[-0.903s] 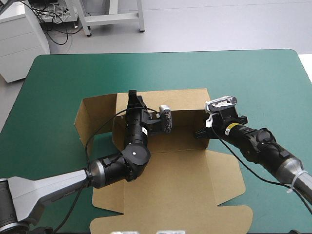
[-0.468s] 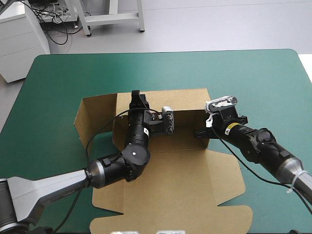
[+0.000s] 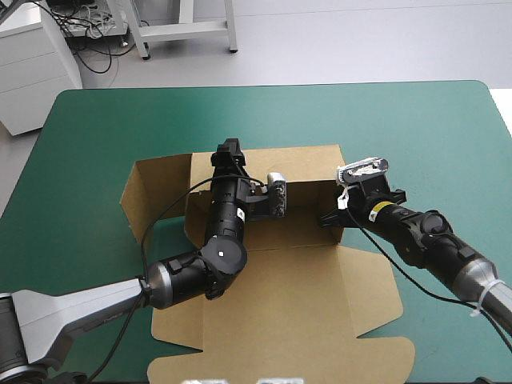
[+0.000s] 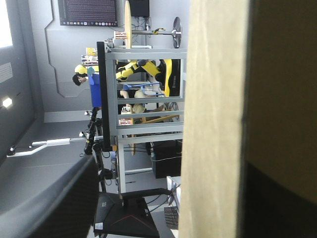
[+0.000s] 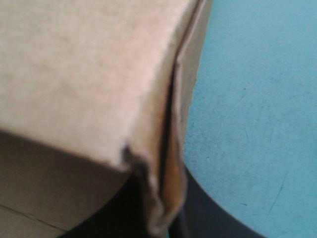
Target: Fold the box
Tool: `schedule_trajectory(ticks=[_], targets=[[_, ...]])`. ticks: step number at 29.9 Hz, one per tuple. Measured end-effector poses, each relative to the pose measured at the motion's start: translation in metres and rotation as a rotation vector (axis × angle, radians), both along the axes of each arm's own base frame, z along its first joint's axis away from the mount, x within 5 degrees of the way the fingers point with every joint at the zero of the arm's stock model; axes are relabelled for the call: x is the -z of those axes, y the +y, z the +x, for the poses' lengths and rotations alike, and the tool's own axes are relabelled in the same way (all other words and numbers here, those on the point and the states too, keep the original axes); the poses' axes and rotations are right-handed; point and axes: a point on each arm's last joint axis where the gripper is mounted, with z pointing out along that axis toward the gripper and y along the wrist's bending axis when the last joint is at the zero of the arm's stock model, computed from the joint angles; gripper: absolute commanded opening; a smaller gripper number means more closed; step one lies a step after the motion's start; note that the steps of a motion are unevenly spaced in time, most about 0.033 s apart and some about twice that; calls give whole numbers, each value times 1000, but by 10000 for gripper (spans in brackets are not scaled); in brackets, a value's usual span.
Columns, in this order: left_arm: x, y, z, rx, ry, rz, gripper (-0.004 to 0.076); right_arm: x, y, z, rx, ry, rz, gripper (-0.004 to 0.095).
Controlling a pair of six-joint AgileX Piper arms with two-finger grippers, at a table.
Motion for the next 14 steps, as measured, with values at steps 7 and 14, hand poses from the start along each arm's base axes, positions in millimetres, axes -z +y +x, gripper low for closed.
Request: schedule_trajectory(ticks=[7,14], targets=[[-4,-4,-13,-39,-51,15,502,1,-2,19,34,1,-8,-21],[-5,-19,-35,8,-63,14,502,-4,-7,52,85,8,-16,-21]])
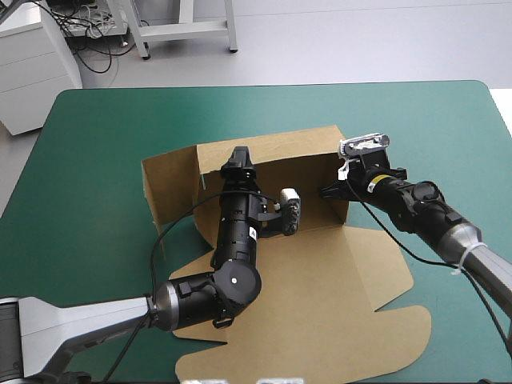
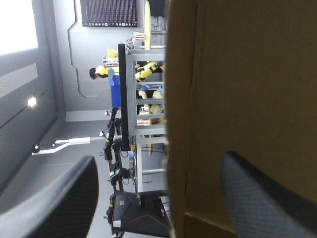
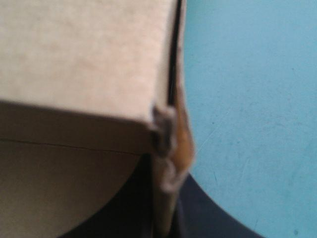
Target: Fold the box
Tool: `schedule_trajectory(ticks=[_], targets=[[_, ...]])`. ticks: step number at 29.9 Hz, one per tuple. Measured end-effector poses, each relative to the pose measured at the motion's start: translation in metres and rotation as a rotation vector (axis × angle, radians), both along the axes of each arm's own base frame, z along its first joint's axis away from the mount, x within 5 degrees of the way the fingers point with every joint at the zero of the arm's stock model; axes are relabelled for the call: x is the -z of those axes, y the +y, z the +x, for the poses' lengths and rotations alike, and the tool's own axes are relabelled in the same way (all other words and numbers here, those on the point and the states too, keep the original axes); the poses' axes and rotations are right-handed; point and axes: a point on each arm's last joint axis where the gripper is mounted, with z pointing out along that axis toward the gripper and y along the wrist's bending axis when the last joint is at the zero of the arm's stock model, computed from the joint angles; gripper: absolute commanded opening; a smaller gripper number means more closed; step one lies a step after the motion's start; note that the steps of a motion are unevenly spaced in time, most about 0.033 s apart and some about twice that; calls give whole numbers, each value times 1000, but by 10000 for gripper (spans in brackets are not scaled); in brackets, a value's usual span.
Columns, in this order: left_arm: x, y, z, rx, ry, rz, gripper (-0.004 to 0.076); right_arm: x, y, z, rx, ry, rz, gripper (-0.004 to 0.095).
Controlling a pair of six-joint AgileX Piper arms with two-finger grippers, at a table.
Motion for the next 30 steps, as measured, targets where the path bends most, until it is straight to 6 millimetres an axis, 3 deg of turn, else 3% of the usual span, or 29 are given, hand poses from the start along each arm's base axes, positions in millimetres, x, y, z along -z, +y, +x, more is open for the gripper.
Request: schedule_trajectory(ticks=[6,8,11,13,14,19,23,27,30], targets=[[3,-11,-18,49,32,-11,500,-4,1,19,11,12,-15,-22],[4,-13,-22,57,46,-11,466,-4,2,22,10,12,-18,-22],[7,-13,-25,58,72,15,277,-4,2,23,9,12,-22,-22],[9,-13,-25,59,98,55,29,-4,2,23,8,13,-24,-22],[11,-12,-26,63,111,93,-27,-4,2,23,8,13,-24,-22],[20,-11,-25,101,229,257,-8,-4,2,23,8,17,-26,-22],[18,-3,-13,81,510,268,-8,-4,2,23,7,19,-26,-22],[-2,9,5,49,802,184,-8,-4,2,23,5,20,-35,-22],[-29,24,20,31,979,50,-8,-4,2,23,2,22,-41,-22]])
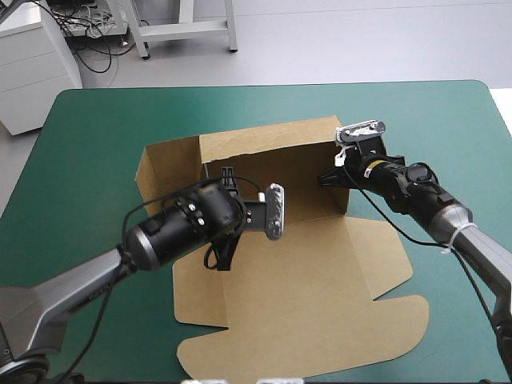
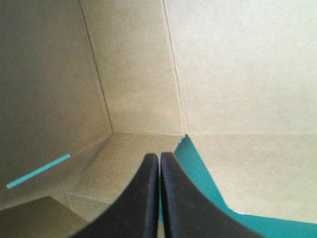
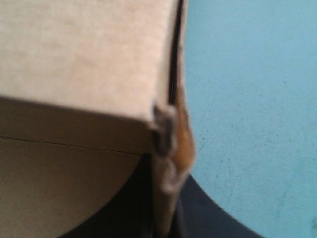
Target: Fold the box
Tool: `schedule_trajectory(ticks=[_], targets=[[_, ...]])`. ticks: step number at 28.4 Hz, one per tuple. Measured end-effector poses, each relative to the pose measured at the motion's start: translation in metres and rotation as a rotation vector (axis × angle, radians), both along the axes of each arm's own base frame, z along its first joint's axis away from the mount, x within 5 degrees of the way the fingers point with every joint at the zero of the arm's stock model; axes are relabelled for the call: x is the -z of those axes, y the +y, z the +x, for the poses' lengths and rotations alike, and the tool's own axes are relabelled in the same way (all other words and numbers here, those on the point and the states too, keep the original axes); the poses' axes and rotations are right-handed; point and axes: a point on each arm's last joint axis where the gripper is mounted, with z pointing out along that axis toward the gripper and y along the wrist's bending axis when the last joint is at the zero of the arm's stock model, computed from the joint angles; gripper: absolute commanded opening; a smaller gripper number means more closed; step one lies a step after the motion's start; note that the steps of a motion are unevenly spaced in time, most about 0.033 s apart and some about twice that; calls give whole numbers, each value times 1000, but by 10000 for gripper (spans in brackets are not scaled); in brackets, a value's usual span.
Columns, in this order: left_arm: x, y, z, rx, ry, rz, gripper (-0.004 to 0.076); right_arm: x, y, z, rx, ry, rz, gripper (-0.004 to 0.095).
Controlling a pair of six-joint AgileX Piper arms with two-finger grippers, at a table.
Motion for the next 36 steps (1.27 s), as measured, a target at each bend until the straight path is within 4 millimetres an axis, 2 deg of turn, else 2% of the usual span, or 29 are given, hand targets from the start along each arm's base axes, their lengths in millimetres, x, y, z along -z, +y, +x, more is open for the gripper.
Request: schedule_trajectory(ticks=[5,8,14,20,26,29,33,36], targets=[[-48,32,34,-162,92,-266,-8,0,0,0,0,0,-1,-22],[-69,61,55,-278,120,-429,-8,0,0,0,0,3,-2,-22],[-78,135,91,-577,209,-704,-8,0,0,0,-2,9,-7,-22],[-67,218,109,-916,203,-835,-32,0,0,0,-2,12,-8,-22],[-39,281,108,-1176,232,-964,-32,0,0,0,-2,21,-12,-22],[-21,295,105,-1247,285,-1033,-32,1,0,0,0,24,-10,-22],[11,298,101,-1322,351,-1065,-32,1,0,-1,2,32,-10,-22],[26,298,101,-1365,356,-1106,-32,0,-1,-1,20,63,2,-22]])
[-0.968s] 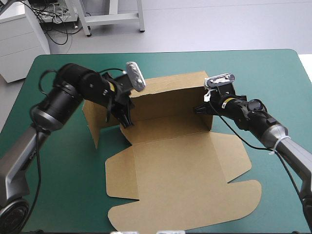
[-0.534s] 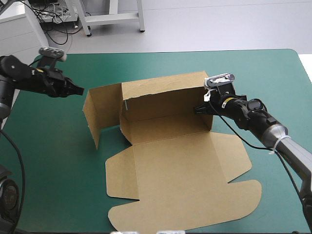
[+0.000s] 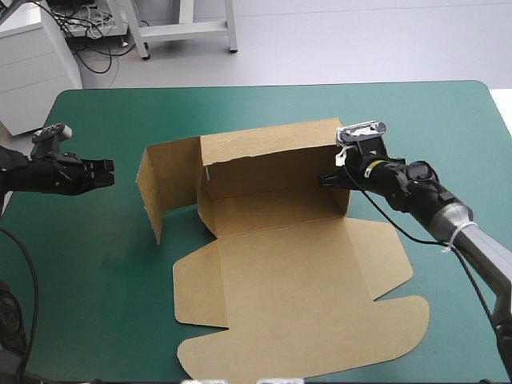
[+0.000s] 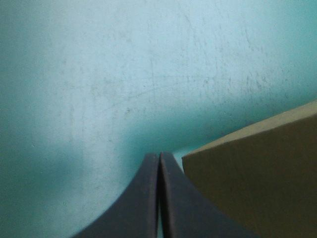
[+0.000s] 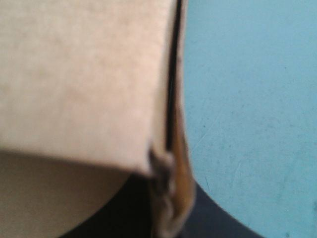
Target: Fold the box
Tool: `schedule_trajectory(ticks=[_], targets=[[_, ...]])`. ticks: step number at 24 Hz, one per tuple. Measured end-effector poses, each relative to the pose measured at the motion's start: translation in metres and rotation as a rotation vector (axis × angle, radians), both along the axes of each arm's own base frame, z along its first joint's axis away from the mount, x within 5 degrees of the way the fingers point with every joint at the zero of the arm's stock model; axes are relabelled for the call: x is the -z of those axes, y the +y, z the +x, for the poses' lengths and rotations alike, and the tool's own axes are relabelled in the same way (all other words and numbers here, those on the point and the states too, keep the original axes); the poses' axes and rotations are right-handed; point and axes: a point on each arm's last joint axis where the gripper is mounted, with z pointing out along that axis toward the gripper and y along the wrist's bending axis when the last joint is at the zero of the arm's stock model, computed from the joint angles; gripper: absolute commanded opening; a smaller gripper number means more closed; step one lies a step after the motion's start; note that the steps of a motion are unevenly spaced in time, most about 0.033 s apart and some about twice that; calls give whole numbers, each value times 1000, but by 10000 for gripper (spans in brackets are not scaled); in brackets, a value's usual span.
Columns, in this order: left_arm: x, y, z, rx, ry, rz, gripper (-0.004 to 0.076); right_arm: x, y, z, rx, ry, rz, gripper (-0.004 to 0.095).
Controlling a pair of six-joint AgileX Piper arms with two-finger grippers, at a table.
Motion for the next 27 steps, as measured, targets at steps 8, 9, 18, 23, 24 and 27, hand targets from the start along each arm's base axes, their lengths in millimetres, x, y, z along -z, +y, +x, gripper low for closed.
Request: schedule_trajectory(ticks=[8,9,18,23,24,27], targets=[[8,0,0,-5,-7,6,-32,-41,-1,0,36,222,-46,-21],[7,0,0,-7,-9,6,-32,-51,-1,-1,43,229,-42,-21],[7,1,1,-16,-18,10,-32,-75,-3,-18,50,425,-41,-21],[7,1,1,-15,-20,12,-32,-68,-4,-18,57,485,-77,-22],[7,1,1,-14,-21,12,-32,-64,-3,-15,58,496,-84,-21],[7,1,1,-10,-22,12,-32,-51,0,-4,62,528,-106,-22]])
